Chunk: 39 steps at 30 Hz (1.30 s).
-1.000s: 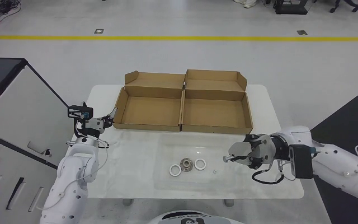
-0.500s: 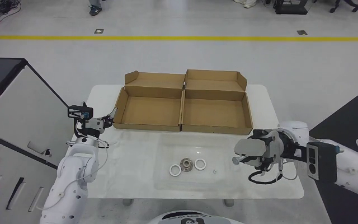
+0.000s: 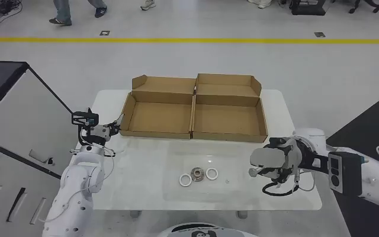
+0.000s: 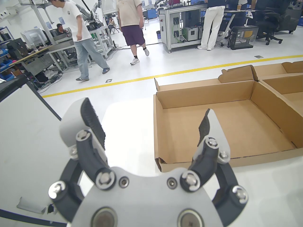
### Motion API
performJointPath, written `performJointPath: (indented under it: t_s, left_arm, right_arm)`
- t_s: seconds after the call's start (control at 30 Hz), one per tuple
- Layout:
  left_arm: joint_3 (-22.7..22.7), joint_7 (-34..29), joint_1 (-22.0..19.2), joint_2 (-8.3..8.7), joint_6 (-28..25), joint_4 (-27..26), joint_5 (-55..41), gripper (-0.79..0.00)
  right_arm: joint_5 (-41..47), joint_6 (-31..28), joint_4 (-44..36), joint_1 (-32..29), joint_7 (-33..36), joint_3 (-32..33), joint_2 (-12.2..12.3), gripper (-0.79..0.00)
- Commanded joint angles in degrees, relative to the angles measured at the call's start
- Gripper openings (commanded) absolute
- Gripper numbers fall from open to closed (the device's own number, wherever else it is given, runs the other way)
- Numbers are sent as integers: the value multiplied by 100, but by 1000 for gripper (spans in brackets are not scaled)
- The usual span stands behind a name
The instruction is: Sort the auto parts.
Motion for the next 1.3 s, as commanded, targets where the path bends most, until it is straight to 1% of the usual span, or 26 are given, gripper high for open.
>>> performJointPath:
  t_s: [0.0, 0.3, 0.37, 0.6, 0.93, 1.27]
  left_arm:
    - [0, 0, 0, 0, 0, 0, 0, 0]
    - [0, 0, 0, 0, 0, 0, 0, 0]
    - [0, 0, 0, 0, 0, 0, 0, 0]
    - [0, 0, 0, 0, 0, 0, 0, 0]
    - [0, 0, 0, 0, 0, 0, 0, 0]
    - [0, 0, 0, 0, 0, 0, 0, 0]
  right_arm:
    - [-5, -4, 7, -6, 4, 5, 1, -785]
    - [-5, -4, 7, -6, 4, 5, 1, -785]
    - [101, 36, -48, 23, 185, 126, -26, -785]
    - [540, -150, -37, 48, 157, 497, -166, -785]
    - [809, -270, -142, 91, 276, 812, -465, -785]
    - [1111, -655, -173, 486, 661, 1033, -903, -785]
